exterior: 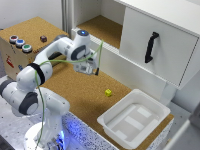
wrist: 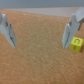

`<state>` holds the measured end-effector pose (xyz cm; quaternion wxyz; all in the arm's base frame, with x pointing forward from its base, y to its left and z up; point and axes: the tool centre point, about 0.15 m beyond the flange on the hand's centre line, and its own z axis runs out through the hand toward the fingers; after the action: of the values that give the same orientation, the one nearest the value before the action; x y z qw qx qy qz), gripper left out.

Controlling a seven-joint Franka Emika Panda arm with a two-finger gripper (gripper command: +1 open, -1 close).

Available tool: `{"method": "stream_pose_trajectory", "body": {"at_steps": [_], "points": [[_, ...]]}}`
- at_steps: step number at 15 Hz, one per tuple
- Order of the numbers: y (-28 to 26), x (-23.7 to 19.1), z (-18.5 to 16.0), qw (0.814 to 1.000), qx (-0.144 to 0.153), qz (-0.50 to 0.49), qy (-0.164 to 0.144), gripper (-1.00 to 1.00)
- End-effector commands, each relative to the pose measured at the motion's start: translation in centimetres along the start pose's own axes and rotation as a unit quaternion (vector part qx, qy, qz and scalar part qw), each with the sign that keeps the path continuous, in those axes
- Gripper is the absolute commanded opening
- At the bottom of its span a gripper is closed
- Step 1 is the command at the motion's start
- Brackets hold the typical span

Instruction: Slide left yellow red block

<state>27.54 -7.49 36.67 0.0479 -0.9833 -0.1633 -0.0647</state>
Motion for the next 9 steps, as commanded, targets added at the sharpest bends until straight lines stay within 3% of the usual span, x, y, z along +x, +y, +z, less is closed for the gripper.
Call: {"method": "stream_pose_trajectory", "body": {"at_steps": [1, 4, 7, 9], "points": [[8.8, -0.4, 6.7, 0.999, 0.042, 0.028, 0.011, 1.0], [12.0, 0.7, 8.3, 0.998, 0.044, 0.036, 0.004, 1.0], [15.6, 1.4, 9.3, 0.998, 0.022, 0.046, -0.026, 1.0], [17.5, 2.1, 9.4, 0.999, -0.006, 0.045, -0.024, 1.0]]}}
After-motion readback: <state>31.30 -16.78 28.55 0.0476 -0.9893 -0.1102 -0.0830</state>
